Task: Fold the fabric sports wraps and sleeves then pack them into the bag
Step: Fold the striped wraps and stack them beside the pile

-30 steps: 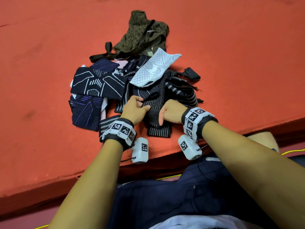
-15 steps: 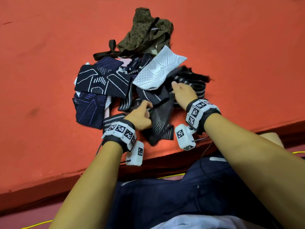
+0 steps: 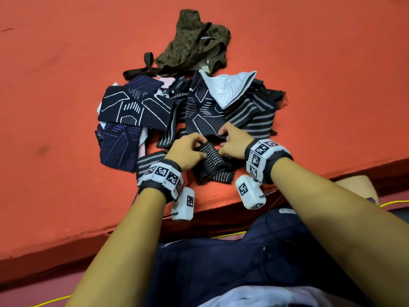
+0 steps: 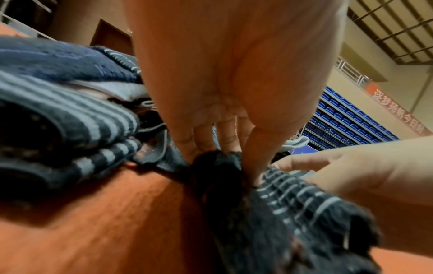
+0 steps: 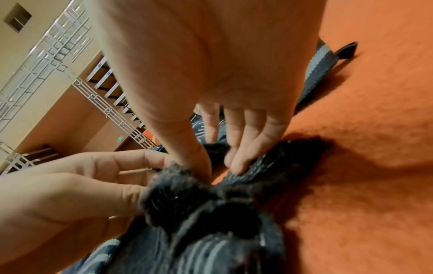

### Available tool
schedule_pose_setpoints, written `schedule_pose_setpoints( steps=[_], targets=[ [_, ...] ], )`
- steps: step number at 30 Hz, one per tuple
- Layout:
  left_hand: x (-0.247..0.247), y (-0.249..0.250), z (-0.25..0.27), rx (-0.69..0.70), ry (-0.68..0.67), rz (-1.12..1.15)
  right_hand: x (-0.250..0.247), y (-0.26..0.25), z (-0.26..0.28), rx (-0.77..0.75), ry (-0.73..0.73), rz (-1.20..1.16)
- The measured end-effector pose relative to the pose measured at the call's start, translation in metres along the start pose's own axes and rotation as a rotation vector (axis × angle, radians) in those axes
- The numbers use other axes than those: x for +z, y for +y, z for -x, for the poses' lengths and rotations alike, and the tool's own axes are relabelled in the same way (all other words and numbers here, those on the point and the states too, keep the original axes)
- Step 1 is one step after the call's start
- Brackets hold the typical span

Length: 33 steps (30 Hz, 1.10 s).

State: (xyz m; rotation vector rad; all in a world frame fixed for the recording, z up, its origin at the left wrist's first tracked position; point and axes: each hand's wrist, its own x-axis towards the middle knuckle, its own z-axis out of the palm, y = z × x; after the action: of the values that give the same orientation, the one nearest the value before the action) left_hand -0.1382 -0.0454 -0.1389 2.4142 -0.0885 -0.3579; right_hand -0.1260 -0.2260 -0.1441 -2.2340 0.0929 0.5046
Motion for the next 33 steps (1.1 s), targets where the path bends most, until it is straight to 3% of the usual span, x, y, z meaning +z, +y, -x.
schedule_pose_setpoints(
  steps=[4,11,17,20,24,28,33],
  targets=[
    [0.005,0.003,0.005,-0.012,-0.004,0.092,0.003,0.005,0.004,-0.044,-0.1,-0.139],
    [-0.009,0.003,0.015,-0.122,0.101,0.261,0.003,0.005,0.006,-0.036,0.039,0.079],
    [-0.015,0.008,0.018,-0.161,0.141,0.323,0.003,0.001,0.011,-0.022,-0.047,0.208],
    [-0.015,0.008,0.017,-0.17,0.147,0.339,-0.001,0.004,0.012,0.0,-0.012,0.245],
    [-0.017,0.005,0.015,-0.169,0.196,0.272,-0.009,0.005,0.009,0.055,0.068,0.085],
    [-0.029,0.001,0.016,-0.153,0.26,0.16,-0.004,0.0,0.009,0.078,-0.101,0.019],
    [-0.028,-0.004,0.015,-0.139,0.114,0.103,0.009,-0.009,0.008,0.001,-0.092,-0.095]
  ],
)
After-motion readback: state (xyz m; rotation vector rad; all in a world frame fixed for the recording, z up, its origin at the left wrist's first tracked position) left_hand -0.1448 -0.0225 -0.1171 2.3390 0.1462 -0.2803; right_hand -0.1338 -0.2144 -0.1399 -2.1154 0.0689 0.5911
